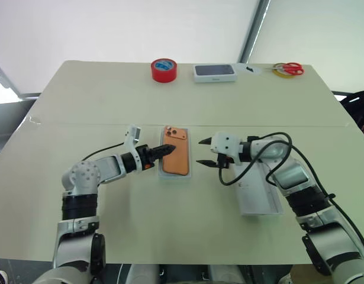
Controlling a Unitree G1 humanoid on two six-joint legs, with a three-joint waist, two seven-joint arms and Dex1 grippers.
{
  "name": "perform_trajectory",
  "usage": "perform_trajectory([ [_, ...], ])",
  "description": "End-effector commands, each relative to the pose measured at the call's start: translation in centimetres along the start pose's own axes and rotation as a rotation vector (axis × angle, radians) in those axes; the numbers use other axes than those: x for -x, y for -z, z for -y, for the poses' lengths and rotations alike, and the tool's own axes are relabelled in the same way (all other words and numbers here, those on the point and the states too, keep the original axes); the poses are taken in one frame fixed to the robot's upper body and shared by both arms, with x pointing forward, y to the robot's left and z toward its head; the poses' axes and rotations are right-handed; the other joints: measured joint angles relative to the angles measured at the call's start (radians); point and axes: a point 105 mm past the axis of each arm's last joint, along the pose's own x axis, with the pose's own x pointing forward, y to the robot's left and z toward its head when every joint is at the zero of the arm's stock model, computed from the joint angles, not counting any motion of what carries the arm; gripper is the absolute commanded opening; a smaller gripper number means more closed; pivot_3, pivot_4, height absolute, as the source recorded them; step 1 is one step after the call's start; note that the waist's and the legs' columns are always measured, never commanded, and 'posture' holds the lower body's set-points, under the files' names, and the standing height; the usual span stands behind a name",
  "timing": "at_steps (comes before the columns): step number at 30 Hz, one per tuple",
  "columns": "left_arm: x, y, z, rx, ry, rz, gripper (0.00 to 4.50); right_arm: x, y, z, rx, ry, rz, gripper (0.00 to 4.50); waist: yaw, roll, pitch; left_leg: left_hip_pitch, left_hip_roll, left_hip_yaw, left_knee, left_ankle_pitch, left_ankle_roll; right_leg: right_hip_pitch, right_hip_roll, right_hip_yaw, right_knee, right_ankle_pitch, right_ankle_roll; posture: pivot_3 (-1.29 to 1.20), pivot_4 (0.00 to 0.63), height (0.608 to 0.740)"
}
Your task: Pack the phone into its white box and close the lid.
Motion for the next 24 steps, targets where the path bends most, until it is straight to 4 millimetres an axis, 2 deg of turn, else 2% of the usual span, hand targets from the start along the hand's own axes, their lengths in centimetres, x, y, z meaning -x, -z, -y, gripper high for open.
perform_trajectory([
  [1, 1.2, -1.1, 0.6, -0.069, -0.007, 0.026, 2.6, 0.2, -0.9, 0.7, 0.02, 0.028, 0.031, 3.09, 0.0, 0.0, 0.0, 0.0, 0.0, 0.0, 0.0, 0.0, 0.0, 0.0, 0.0, 0.0, 0.0, 0.0, 0.0, 0.0, 0.15, 0.73],
  [5, 2.1, -2.0, -0.2, -0.187, -0.096, 0.055, 2.6, 0.1, -0.6, 0.7, 0.018, 0.026, 0.018, 3.09, 0.001, 0.0, 0.0, 0.0, 0.0, 0.0, 0.0, 0.0, 0.0, 0.0, 0.0, 0.0, 0.0, 0.0, 0.0, 0.0, 0.15, 0.73],
  [6, 2.4, -2.6, -0.6, -0.207, -0.123, 0.086, 2.38, 0.1, -0.5, 0.9, -0.004, 0.029, 0.016, 2.84, 0.002, 0.0, 0.0, 0.0, 0.0, 0.0, 0.0, 0.0, 0.0, 0.0, 0.0, 0.0, 0.0, 0.0, 0.0, 0.0, 0.15, 0.73],
  [8, 2.7, -3.2, -1.4, -0.273, -0.186, 0.102, 1.77, 0.0, -0.3, 1.3, -0.008, 0.046, 0.007, 2.22, 0.003, 0.0, 0.0, 0.0, 0.0, 0.0, 0.0, 0.0, 0.0, 0.001, 0.0, 0.0, 0.0, 0.0, 0.0, 0.0, 0.15, 0.73],
  [11, 3.2, -3.7, -2.6, -0.481, -0.278, 0.099, 0.23, -0.2, -0.2, 2.2, 0.01, 0.094, -0.004, 0.64, 0.0, 0.0, 0.0, 0.0, 0.0, 0.0, 0.0, 0.0, 0.0, 0.0, 0.0, 0.0, 0.0, 0.0, 0.0, 0.0, 0.15, 0.73],
  [12, 3.2, -4.0, -3.1, -0.497, -0.307, 0.109, 0.0, -0.3, 0.0, 2.4, 0.021, 0.105, -0.016, 0.11, 0.0, 0.0, 0.0, 0.0, 0.0, 0.001, -0.001, 0.0, 0.0, 0.0, 0.0, 0.0, 0.0, 0.0, 0.0, 0.0, 0.15, 0.73],
  [14, 3.0, -4.3, -3.6, -0.541, -0.34, 0.11, 0.0, -0.6, 0.3, 2.5, 0.041, 0.112, -0.034, 0.04, 0.002, 0.0, 0.0, 0.0, 0.0, 0.001, -0.001, 0.0, 0.0, -0.001, 0.0, 0.0, 0.0, 0.0, 0.0, 0.0, 0.15, 0.73],
  [16, 2.1, -3.4, -3.9, -0.654, -0.349, 0.037, 0.0, -1.2, 0.7, 2.1, 0.075, 0.108, -0.056, 0.04, 0.003, 0.0, 0.0, 0.0, 0.0, 0.001, -0.001, 0.0, 0.0, 0.0, 0.0, 0.0, -0.001, 0.0, 0.0, 0.0, 0.15, 0.73],
  [24, -1.2, -0.3, -4.2, -0.788, -0.284, -0.115, 0.0, -2.7, 1.4, 0.4, 0.15, 0.059, -0.084, 0.04, 0.003, 0.001, 0.0, 0.0, -0.001, 0.001, -0.001, 0.0, 0.0, 0.0, 0.0, 0.0, 0.0, 0.0, 0.0, 0.0, 0.15, 0.73],
])
